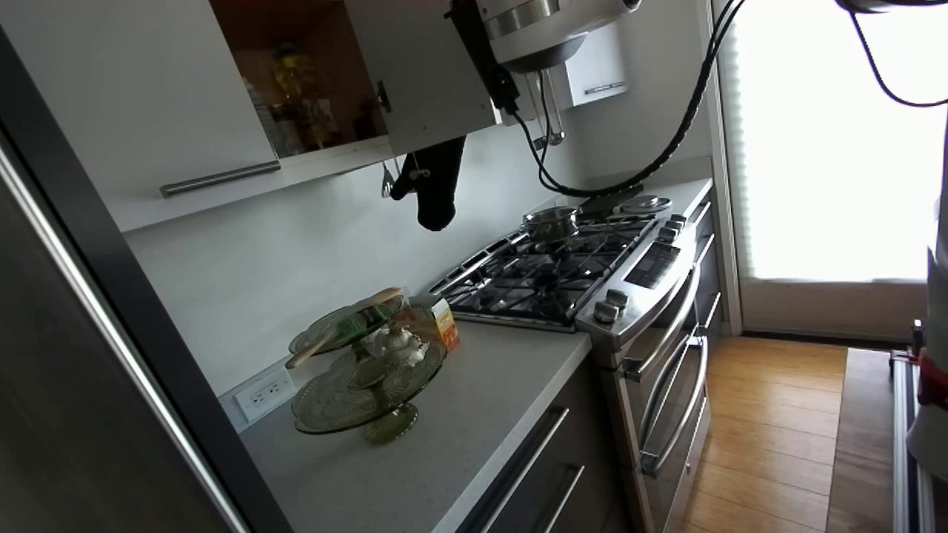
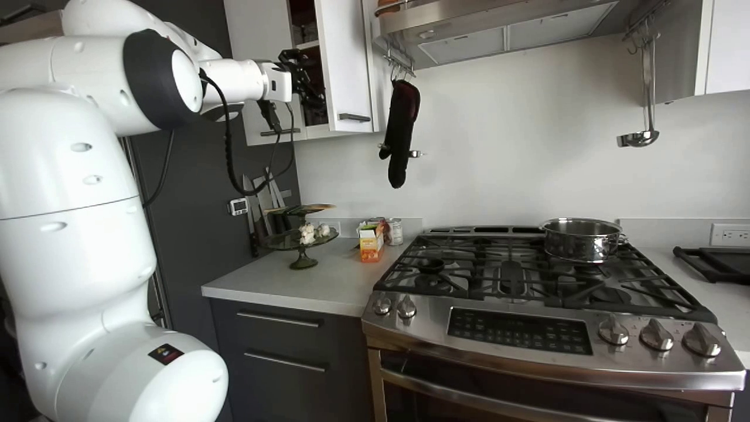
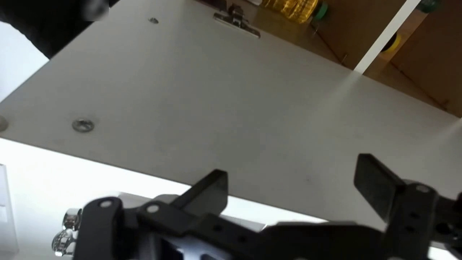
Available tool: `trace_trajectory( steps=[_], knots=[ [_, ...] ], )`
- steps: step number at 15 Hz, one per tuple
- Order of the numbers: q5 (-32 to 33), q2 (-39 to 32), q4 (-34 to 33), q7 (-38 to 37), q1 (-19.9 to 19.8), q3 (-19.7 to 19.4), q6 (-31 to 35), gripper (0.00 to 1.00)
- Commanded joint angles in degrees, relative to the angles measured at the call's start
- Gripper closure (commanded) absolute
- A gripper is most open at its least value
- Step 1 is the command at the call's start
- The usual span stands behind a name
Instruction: Open the right door of the top drawer
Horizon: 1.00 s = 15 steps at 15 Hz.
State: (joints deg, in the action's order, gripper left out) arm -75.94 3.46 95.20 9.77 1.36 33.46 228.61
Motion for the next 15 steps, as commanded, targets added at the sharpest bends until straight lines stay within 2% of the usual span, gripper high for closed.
trace_trajectory(
  steps=[1,3,4,5,7,9,13,15],
  knots=[
    [0.1,-2.3,-3.1,4.2,-0.1,0.4,5.9,0.0],
    [-0.8,-2.6,-3.9,6.4,0.2,0.5,7.6,0.0],
    [-0.9,-2.5,-3.9,6.9,5.8,-4.6,7.6,0.0],
    [-2.2,-2.6,-4.7,8.5,1.7,0.0,7.3,0.0],
    [-6.1,-2.2,-5.6,11.9,3.2,0.5,5.7,0.0],
    [-13.5,-1.9,-7.0,17.9,4.2,1.6,5.0,0.0],
    [-26.0,-2.7,-11.0,30.4,5.7,3.0,7.2,0.0],
    [-30.0,-3.0,-12.9,35.5,6.0,3.2,8.0,0.0]
  ],
)
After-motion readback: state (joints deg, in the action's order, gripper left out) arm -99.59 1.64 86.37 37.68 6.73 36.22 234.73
